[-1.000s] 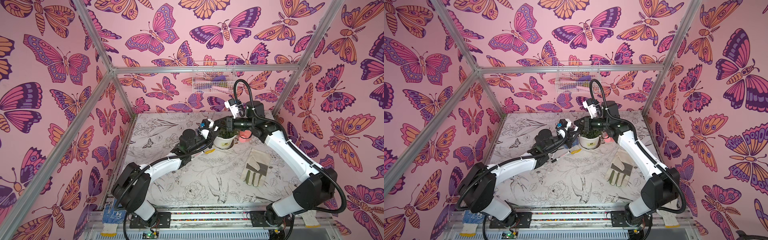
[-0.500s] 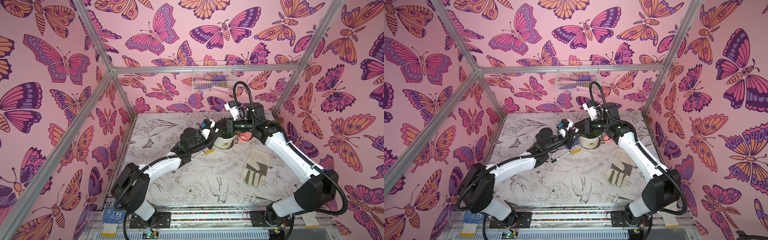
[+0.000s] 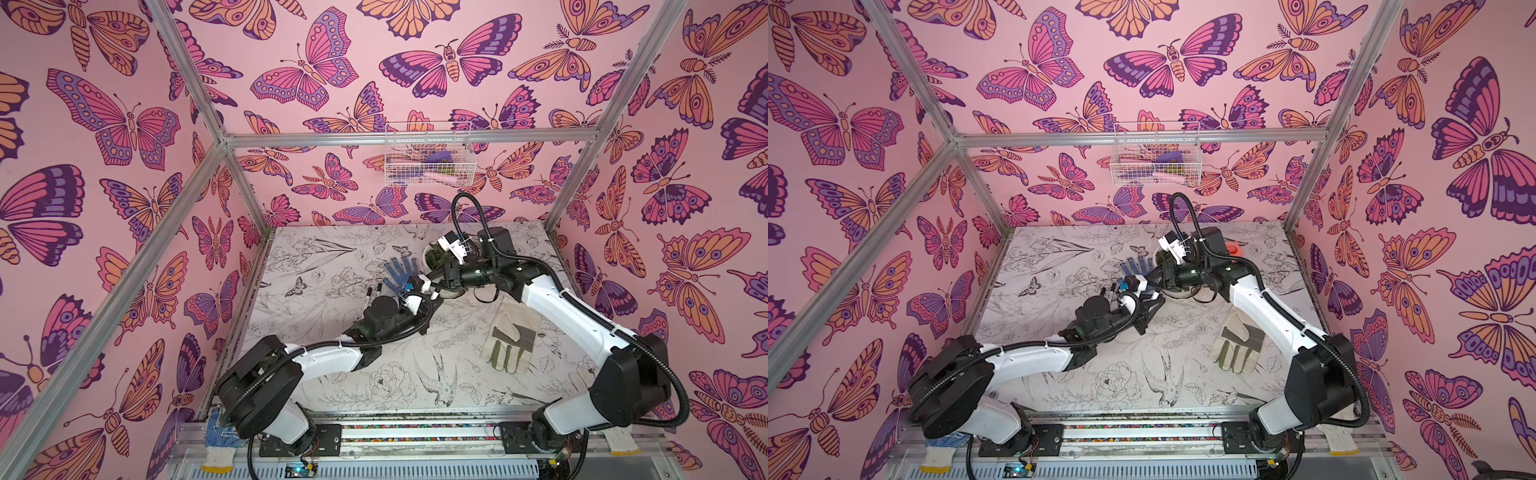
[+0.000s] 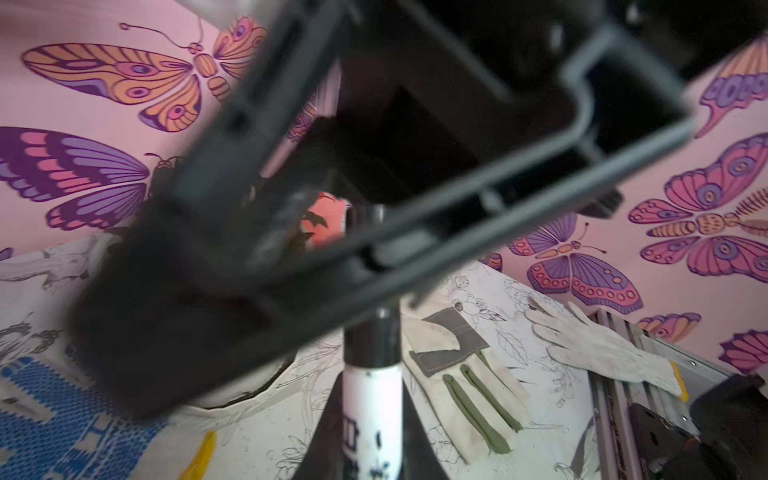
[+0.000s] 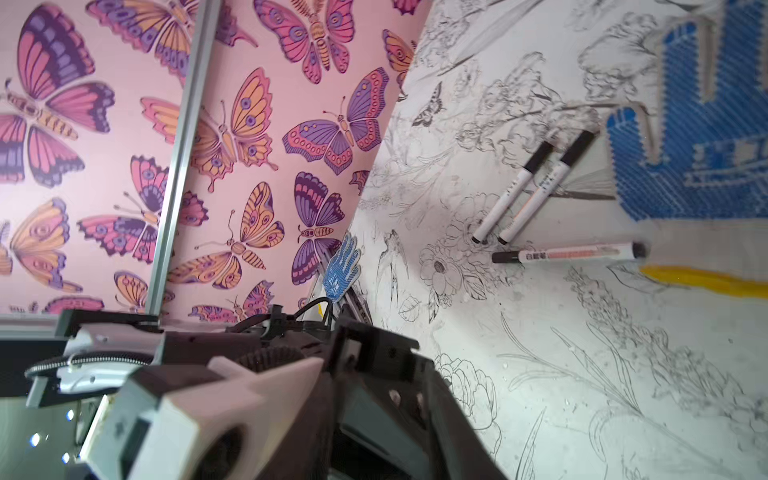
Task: Insert the pens into the pen caps
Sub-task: 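Open the right gripper and draw it back from the capped marker, then carry the capped marker with the left gripper down beside the blue glove and release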
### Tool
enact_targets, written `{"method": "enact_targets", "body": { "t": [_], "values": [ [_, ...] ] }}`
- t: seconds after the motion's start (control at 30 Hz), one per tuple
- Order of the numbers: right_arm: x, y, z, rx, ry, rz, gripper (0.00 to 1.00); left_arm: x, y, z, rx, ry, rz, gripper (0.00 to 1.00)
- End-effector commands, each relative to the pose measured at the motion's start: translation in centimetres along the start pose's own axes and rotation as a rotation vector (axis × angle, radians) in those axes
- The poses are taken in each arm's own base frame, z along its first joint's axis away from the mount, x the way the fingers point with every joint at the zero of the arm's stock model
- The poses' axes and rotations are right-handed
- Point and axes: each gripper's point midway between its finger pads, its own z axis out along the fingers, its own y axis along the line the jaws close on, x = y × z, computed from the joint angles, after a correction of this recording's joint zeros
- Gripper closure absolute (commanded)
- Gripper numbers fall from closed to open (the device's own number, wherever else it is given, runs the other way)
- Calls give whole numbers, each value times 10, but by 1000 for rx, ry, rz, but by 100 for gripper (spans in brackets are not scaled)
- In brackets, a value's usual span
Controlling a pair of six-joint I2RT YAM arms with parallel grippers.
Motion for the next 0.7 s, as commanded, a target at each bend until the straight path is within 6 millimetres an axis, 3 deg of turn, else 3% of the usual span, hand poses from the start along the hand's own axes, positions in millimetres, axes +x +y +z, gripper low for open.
{"method": "enact_targets", "body": {
  "t": [0.0,0.17,0.3,0.47,0.67],
  "values": [
    [-26,44,-23,-117,-121,-48,46,24,-5,-1,30,1,5,100],
    [-58,37,-63,-93,-313,-25,39,50,21,-9,-59,9,-77,100],
    [-62,18,-85,-4,-413,-14,39,54,45,-20,-138,-6,-122,100],
    [-51,7,-88,52,-396,-5,40,58,91,-33,-253,46,-172,100],
    [-45,-3,-86,85,-379,13,41,76,151,-32,-411,300,-171,100]
  ]
}}
